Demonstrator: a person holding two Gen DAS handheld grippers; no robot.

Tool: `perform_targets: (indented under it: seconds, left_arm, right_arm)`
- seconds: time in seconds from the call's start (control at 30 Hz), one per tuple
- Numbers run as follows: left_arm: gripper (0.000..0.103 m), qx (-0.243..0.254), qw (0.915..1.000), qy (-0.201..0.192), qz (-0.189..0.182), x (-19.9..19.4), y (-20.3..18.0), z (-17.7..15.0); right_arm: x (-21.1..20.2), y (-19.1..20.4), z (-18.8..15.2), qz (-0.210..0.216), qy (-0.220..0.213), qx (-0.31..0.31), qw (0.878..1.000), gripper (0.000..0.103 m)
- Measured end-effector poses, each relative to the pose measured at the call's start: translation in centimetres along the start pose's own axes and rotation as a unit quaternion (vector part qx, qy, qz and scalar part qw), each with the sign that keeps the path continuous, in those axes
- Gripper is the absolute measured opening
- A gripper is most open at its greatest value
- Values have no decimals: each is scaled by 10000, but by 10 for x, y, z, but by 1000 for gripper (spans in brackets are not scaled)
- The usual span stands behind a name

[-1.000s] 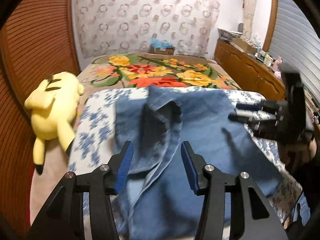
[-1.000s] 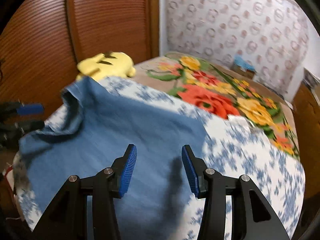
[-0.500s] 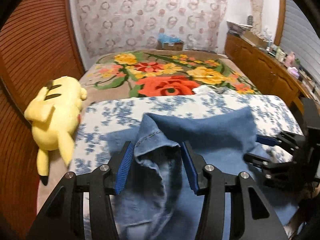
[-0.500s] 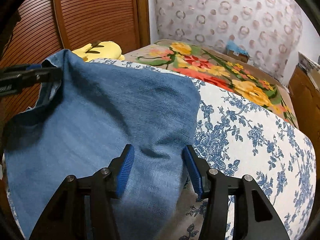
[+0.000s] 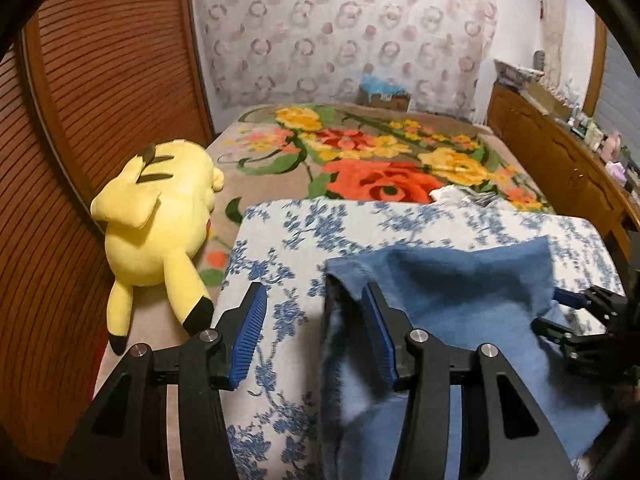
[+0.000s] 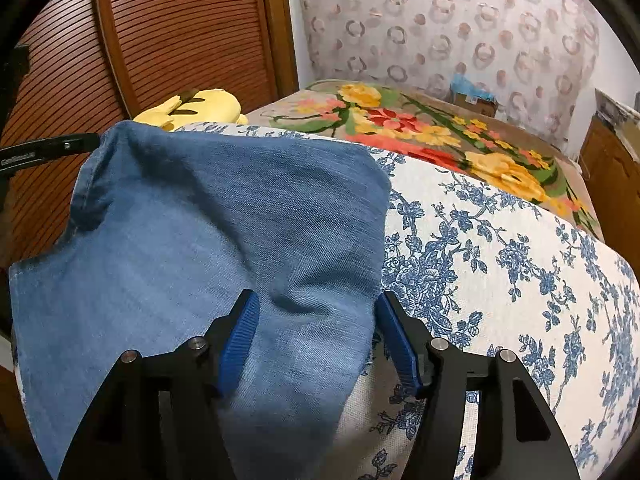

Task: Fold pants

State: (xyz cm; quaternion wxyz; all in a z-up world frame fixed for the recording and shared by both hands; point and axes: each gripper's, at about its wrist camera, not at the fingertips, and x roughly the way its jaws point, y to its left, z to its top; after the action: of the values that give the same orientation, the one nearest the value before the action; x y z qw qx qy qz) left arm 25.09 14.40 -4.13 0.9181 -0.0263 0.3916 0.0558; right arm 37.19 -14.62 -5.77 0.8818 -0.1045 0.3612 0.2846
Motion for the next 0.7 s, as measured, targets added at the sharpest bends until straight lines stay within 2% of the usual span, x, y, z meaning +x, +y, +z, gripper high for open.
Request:
perform_targets:
  seconds: [0.2, 0.33, 0.47, 0.7]
  left_arm:
    - [51, 119, 9993, -144, -316, -21, -22, -6]
    - [51, 279, 9984, -82, -479, -21, -37, -16]
    - [51, 289, 9988, 111, -388, -9, -36, -27]
    - [51, 94, 9995, 303, 32, 10, -2, -41]
  right_arm:
    - [-20, -6, 0, 103, -171, 91, 9998, 63]
    - [-32, -12, -10, 133, -155, 161, 9997, 63]
    - [-42, -13, -24, 188, -98, 266, 9994, 63]
    - [-64, -9, -43, 321, -52, 411, 9986, 63]
